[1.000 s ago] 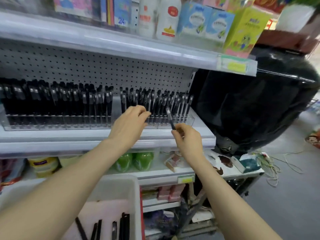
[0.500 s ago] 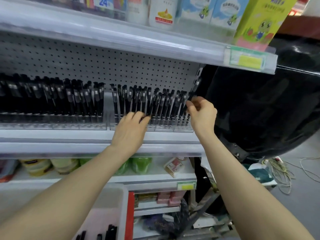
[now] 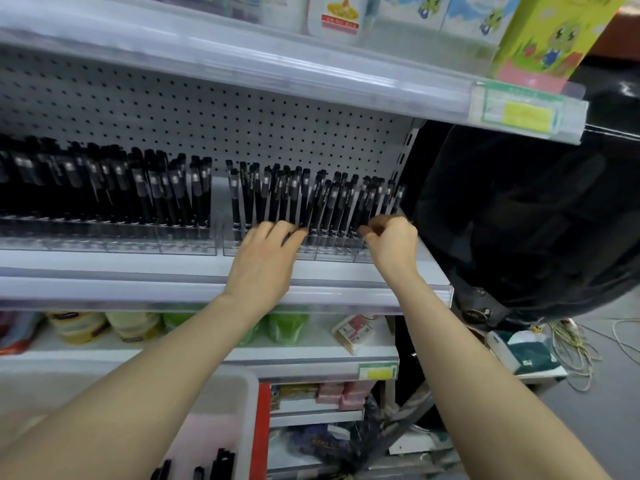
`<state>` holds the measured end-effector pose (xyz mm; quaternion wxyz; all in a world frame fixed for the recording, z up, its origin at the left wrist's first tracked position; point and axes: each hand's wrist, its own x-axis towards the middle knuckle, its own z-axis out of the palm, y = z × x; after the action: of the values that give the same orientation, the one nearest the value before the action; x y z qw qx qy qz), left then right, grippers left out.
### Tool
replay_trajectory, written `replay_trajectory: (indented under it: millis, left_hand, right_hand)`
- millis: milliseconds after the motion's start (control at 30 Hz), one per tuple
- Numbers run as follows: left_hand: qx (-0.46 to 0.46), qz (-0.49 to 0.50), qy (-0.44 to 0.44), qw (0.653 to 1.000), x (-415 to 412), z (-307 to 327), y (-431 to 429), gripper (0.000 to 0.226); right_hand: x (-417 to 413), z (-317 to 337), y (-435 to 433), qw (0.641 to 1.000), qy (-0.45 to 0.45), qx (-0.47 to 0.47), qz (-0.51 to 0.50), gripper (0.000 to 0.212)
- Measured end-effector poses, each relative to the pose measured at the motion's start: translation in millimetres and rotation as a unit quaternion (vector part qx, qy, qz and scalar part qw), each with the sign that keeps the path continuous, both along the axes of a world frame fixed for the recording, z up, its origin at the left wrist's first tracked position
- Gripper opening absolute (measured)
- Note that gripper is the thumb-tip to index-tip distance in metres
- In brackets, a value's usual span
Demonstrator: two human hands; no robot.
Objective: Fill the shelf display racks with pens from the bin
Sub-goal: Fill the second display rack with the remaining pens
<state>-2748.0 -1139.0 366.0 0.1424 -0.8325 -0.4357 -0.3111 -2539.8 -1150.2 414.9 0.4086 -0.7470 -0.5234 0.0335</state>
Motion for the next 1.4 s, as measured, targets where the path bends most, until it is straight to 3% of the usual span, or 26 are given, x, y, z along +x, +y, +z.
replay_trajectory:
  millis: [333, 533, 733, 833, 967, 1067, 1267, 1400]
  left_hand:
    - [-0.071, -0.041, 0.017, 0.996, -12, 5, -3, 0.053]
    - [-0.077, -0.058, -0.028, 0.995, -57, -6, -35, 0.051]
    - [-0.084, -0.059, -0.082, 0.991, -124, -35, -67, 0.035]
    - [-0.087, -0.05, -0.063, 0.993, -159, -56, -81, 0.036]
    - [-0.15, -0.021, -0.052, 0.987, -199, -87, -94, 0.046]
    - [-0.2, -0.01, -0.026, 0.979, -221, -103, -103, 0.052]
    - [-0.139, -0.045, -0.004, 0.989, -230, -115, -109, 0.052]
    - [-0.151, -0.035, -0.018, 0.988, -227, -118, -113, 0.06]
  right_hand:
    - [-4, 0, 0, 0.999, -0.015, -0.026, -0.028, 0.018]
    - [-33, -6, -32, 0.998, -0.022, 0.028, -0.059, 0.031]
    - [-112, -36, -69, 0.998, -0.004, 0.053, 0.02, 0.019]
    - [-158, -54, -89, 0.997, 0.006, 0.04, 0.071, 0.015]
    - [-211, -83, -120, 0.99, -0.01, -0.013, 0.143, 0.013]
    - [-238, -109, -139, 0.977, -0.064, -0.121, 0.164, 0.018]
    - [-272, -143, -167, 0.925, -0.086, -0.333, 0.164, 0.025]
    - [-277, -152, -171, 0.904, -0.095, -0.375, 0.181, 0.038]
